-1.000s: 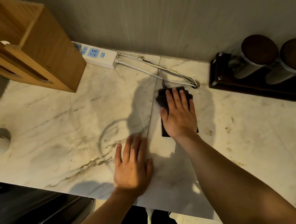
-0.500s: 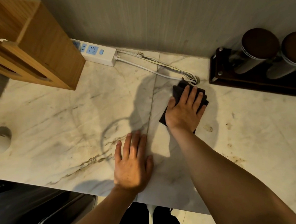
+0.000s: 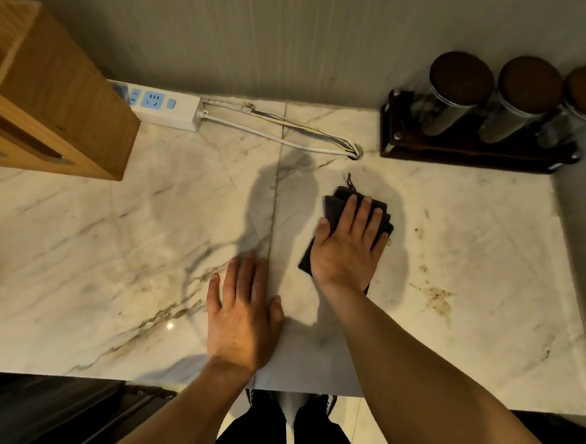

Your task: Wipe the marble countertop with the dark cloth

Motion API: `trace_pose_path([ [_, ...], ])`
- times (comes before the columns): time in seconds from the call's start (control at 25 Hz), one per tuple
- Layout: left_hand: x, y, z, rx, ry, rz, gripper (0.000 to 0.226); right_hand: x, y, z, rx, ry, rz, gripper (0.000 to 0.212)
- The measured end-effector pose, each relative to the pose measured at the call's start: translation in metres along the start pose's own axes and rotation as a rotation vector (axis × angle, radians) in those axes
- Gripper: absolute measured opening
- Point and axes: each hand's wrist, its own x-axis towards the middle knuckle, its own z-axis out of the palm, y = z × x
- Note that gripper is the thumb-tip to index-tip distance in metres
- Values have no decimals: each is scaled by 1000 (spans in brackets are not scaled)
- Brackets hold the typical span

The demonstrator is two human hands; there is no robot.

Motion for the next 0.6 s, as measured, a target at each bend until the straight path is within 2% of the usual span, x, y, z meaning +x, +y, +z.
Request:
trace_pose_path([
  [0.28,-2,1,1,13,55,17,60,-36,18,4,23,16,13,63],
  [0.48,-2,2,2,46,33,-9,62,-69,30,10,44,79,16,63],
  [0.6,-2,1,5,40,32,-14,64,-86,37,13,52,54,16,63],
])
